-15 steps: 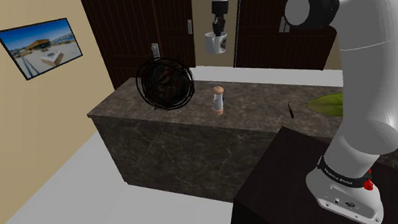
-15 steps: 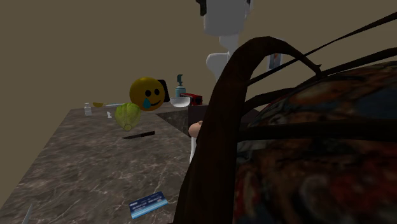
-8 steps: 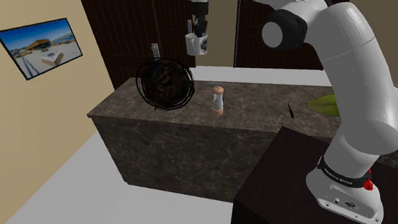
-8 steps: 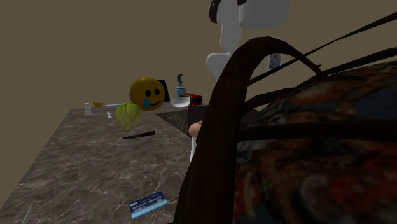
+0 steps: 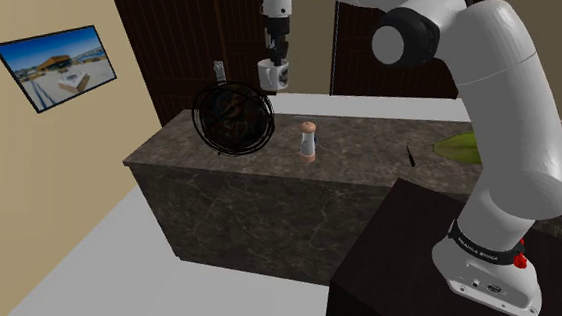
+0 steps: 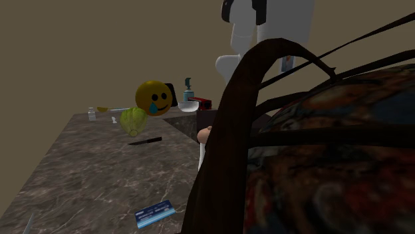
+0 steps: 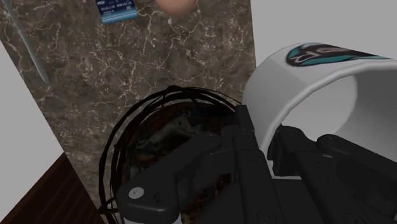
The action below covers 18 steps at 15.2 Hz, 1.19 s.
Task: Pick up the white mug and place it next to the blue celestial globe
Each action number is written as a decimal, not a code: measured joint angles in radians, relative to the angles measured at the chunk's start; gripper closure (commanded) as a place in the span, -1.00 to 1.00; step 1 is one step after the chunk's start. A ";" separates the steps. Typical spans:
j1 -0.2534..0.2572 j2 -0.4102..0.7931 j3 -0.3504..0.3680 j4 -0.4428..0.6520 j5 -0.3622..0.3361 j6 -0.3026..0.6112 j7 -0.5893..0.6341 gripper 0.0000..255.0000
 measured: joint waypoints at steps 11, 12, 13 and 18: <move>0.039 -0.057 -0.005 -0.246 -0.011 0.186 -0.019 1.00; 0.041 -0.059 -0.005 -0.263 -0.011 0.201 -0.021 1.00; 0.044 -0.063 -0.005 -0.284 -0.011 0.217 -0.023 1.00; 0.049 -0.057 -0.004 -0.341 -0.008 0.278 -0.030 1.00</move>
